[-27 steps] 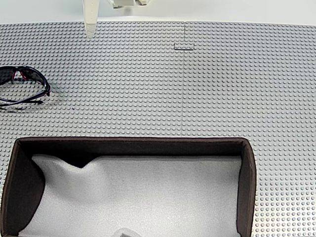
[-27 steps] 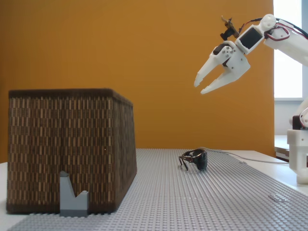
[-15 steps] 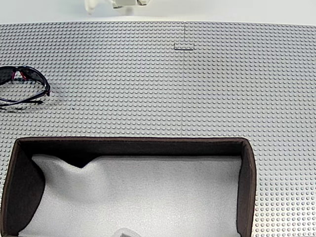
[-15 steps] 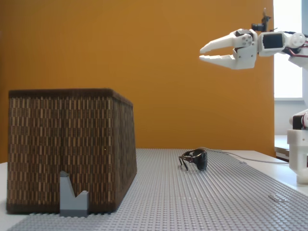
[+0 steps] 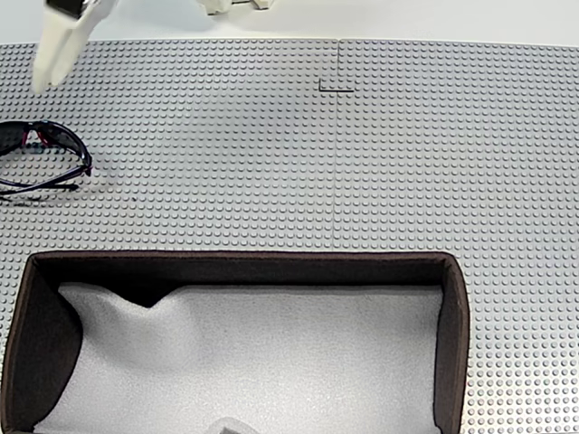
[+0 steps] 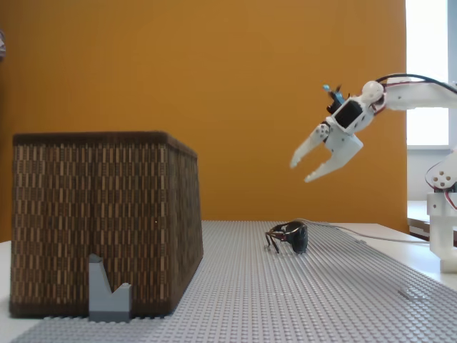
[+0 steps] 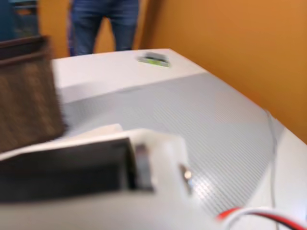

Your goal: Grasp a glasses and put it in the bin.

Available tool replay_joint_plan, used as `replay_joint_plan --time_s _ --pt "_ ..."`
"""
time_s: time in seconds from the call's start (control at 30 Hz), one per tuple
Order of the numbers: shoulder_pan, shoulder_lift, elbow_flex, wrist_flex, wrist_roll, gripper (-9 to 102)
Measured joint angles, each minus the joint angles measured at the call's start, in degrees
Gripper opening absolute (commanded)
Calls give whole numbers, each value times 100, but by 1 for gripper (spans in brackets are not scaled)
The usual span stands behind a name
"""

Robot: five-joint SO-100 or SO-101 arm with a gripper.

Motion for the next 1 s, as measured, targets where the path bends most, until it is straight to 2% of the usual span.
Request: replay_joint_plan --time_s 0.1,0.27,0.53,0.7,0.77,0.9,1.0 --pt "501 -624 0 0 0 24" --pt "729 -1266 0 0 0 27" --pt "668 -2338 -316 -18 0 29" --pt "501 -2830 -519 -299 -35 27" --pt "413 -2988 -545 -378 -35 23" --pt "246 -3208 -659 -510 -105 0" --pt "246 -3217 -668 -519 -123 -1"
